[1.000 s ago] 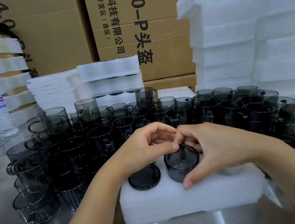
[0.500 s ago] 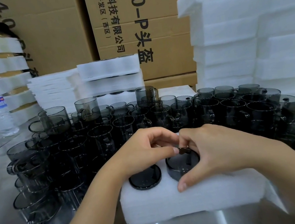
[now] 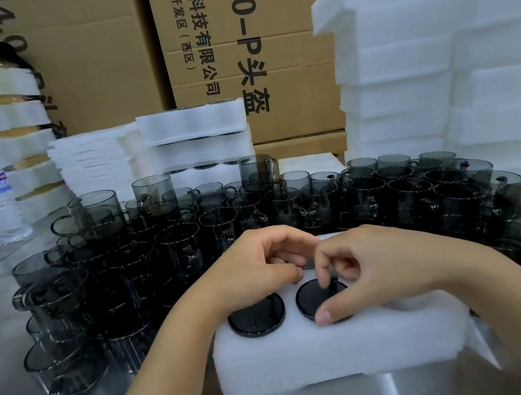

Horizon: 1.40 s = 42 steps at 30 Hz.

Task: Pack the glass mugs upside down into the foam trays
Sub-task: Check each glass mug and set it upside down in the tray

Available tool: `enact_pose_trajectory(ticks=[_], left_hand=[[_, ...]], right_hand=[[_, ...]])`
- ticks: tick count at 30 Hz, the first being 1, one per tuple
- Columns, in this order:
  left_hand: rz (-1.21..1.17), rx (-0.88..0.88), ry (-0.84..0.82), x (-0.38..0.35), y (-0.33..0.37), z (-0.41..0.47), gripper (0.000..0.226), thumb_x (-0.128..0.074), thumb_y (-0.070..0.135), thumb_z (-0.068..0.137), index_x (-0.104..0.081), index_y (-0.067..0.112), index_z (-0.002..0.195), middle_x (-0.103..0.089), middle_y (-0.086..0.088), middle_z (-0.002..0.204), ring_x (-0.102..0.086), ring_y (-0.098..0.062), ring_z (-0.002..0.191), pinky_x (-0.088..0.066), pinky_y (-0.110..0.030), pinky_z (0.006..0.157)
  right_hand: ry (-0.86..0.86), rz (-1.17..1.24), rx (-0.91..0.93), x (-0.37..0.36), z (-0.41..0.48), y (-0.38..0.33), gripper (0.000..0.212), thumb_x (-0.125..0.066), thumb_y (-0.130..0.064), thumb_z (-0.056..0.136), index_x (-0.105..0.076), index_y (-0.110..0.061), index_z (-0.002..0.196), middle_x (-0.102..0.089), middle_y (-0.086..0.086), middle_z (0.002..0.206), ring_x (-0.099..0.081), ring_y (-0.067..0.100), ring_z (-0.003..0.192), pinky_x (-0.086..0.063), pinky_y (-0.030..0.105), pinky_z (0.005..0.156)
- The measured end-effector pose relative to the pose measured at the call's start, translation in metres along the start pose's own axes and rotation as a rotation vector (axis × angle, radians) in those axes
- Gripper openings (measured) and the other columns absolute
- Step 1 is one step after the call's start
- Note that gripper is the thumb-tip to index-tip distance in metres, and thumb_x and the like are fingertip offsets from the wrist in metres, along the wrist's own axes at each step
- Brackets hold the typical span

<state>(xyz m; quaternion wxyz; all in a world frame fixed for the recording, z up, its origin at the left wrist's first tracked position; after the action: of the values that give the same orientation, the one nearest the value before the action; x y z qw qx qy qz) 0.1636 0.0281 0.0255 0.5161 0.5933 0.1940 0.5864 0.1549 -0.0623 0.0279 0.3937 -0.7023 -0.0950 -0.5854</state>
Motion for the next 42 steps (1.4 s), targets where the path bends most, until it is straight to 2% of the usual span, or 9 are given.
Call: enact_pose_trajectory(ticks=[8, 17, 19, 22, 25, 29, 36, 39, 42], left_hand=[[-0.006, -0.013, 0.0, -0.001, 0.003, 0.0, 0.046, -0.055, -0.018, 0.079, -0.066, 0.014, 0.11, -0.071, -0.003, 0.106, -0.066, -0.016, 0.102, -0.052, -0.025, 0.087], [0.026, -0.017, 0.002, -0.003, 0.003, 0.002, 0.044, -0.057, -0.01, 0.08, -0.068, 0.029, 0.097, -0.071, 0.014, 0.094, -0.065, 0.002, 0.092, -0.048, -0.014, 0.079], [0.031, -0.013, 0.01, -0.004, 0.001, 0.004, 0.039, -0.058, -0.009, 0.082, -0.07, 0.027, 0.092, -0.07, 0.016, 0.089, -0.064, 0.006, 0.086, -0.045, -0.01, 0.074], [0.035, 0.008, 0.017, -0.003, -0.003, 0.004, 0.039, -0.058, -0.007, 0.082, -0.071, 0.03, 0.086, -0.069, 0.022, 0.084, -0.063, 0.008, 0.084, -0.044, -0.007, 0.074], [0.054, 0.015, 0.018, -0.002, -0.004, 0.004, 0.039, -0.057, -0.006, 0.083, -0.071, 0.031, 0.084, -0.067, 0.03, 0.077, -0.062, 0.01, 0.081, -0.044, -0.005, 0.073], [0.067, 0.012, 0.022, -0.002, -0.003, 0.005, 0.038, -0.056, -0.005, 0.085, -0.071, 0.03, 0.083, -0.064, 0.034, 0.07, -0.059, 0.015, 0.075, -0.041, -0.002, 0.069], [0.084, 0.015, 0.033, 0.0, -0.005, 0.006, 0.037, -0.056, -0.003, 0.085, -0.071, 0.031, 0.08, -0.068, 0.027, 0.076, -0.062, 0.007, 0.078, -0.045, -0.01, 0.074], [0.083, 0.013, 0.054, 0.002, -0.006, 0.007, 0.038, -0.056, -0.002, 0.084, -0.071, 0.031, 0.072, -0.073, 0.015, 0.092, -0.066, -0.008, 0.096, -0.051, -0.022, 0.09], [0.067, 0.024, 0.041, 0.002, -0.008, 0.008, 0.035, -0.057, -0.002, 0.085, -0.072, 0.029, 0.077, -0.073, 0.017, 0.09, -0.066, 0.002, 0.093, -0.049, -0.015, 0.086]], right_hand=[[0.008, 0.013, 0.016, -0.001, 0.003, 0.003, 0.044, -0.074, -0.066, 0.058, -0.056, -0.042, 0.089, -0.05, -0.021, 0.059, -0.044, -0.003, 0.052, -0.031, 0.014, 0.051], [-0.053, 0.109, 0.042, 0.002, 0.003, 0.003, 0.046, -0.072, -0.07, 0.055, -0.066, -0.038, 0.087, -0.052, -0.014, 0.056, -0.043, -0.001, 0.052, -0.034, 0.018, 0.056], [0.038, 0.126, 0.032, 0.022, 0.01, 0.002, 0.052, -0.065, -0.075, 0.057, -0.067, -0.028, 0.078, -0.053, -0.009, 0.056, -0.046, 0.007, 0.053, -0.039, 0.028, 0.059], [0.446, 0.072, 0.032, 0.081, 0.028, -0.001, 0.048, -0.057, -0.075, 0.068, -0.062, -0.027, 0.073, -0.052, -0.012, 0.056, -0.046, 0.003, 0.052, -0.039, 0.026, 0.058], [0.658, -0.01, 0.05, 0.113, 0.061, -0.012, 0.021, -0.059, -0.051, 0.084, -0.062, -0.036, 0.097, -0.057, -0.013, 0.079, -0.055, 0.006, 0.078, -0.039, 0.026, 0.065], [0.51, -0.273, -0.09, 0.104, 0.121, -0.006, 0.049, -0.052, -0.04, 0.092, -0.04, -0.031, 0.139, -0.04, 0.01, 0.134, -0.034, 0.029, 0.126, -0.033, 0.041, 0.099], [0.507, -0.583, -0.102, 0.085, 0.138, -0.006, 0.035, -0.051, -0.032, 0.095, -0.049, -0.017, 0.126, -0.039, 0.009, 0.135, -0.04, 0.03, 0.118, -0.036, 0.042, 0.095], [0.587, -0.5, -0.022, 0.089, 0.123, -0.017, 0.027, -0.053, -0.025, 0.095, -0.052, -0.012, 0.119, -0.033, 0.009, 0.14, -0.048, 0.033, 0.112, -0.042, 0.041, 0.092], [0.696, -0.329, 0.03, 0.099, 0.094, -0.027, 0.022, -0.053, -0.02, 0.095, -0.053, -0.009, 0.113, -0.026, 0.01, 0.149, -0.052, 0.035, 0.113, -0.042, 0.037, 0.09]])
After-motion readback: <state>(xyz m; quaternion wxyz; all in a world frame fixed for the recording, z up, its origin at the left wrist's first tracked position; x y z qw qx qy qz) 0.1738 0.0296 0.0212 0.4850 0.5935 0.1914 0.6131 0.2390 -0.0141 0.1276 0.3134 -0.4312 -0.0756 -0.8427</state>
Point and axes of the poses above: each hand's wrist, its own z-axis towards the middle knuckle, its own x-axis out of the back of the hand, y = z × x, the point moved 10 cm from there along z, towards the middle knuckle
